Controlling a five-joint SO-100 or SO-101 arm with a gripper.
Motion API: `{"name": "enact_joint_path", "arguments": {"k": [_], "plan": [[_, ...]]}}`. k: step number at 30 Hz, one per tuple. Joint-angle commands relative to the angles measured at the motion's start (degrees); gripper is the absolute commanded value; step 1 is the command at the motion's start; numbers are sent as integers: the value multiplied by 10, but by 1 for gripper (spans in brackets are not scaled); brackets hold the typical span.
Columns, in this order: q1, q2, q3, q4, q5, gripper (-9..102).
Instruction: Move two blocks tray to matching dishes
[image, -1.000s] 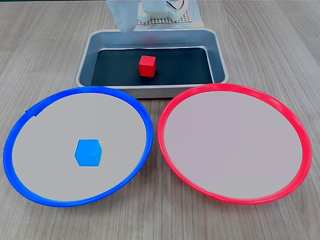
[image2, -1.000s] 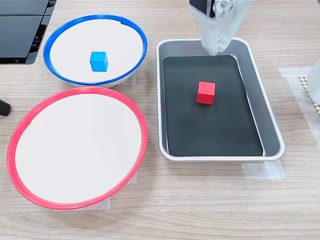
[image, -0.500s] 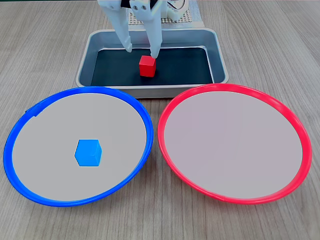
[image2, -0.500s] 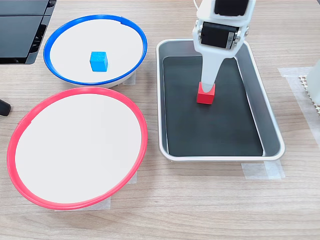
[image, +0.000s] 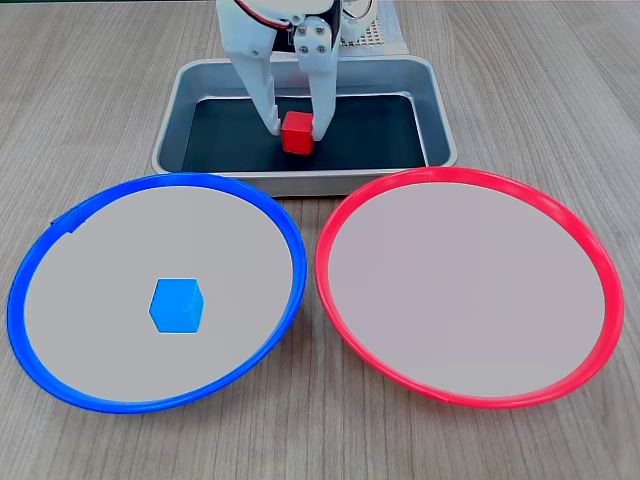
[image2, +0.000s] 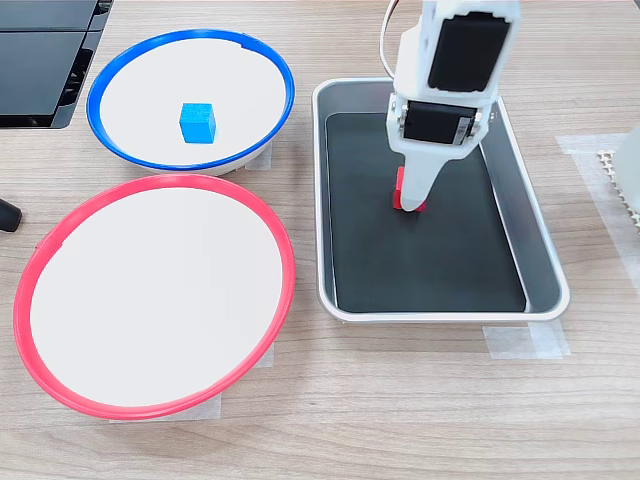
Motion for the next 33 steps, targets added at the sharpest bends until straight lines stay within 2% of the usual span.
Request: {"name": "enact_joint_path", "arguments": {"k": [1,3,6,9,11,16,22,24,26,28,31,33], "plan": [[-2,3,1,-10,-1,1],[-6,7,-4,-7,11,0],[-36,24,-53,46,62,0],[-102,25,-181,128,165,0],[-149,-3,-279,134,256,0],[-207,-156,-424,-4,419,0],[-207,-306,-487,-134,455,0],[-204,-334,-503,-146,452,6],[-203,-345,-505,-156,445,20],[-204,-346,-501,-163,440,23],[-201,-298,-464,-166,446,13],[-199,-234,-406,-185,471,2]]}}
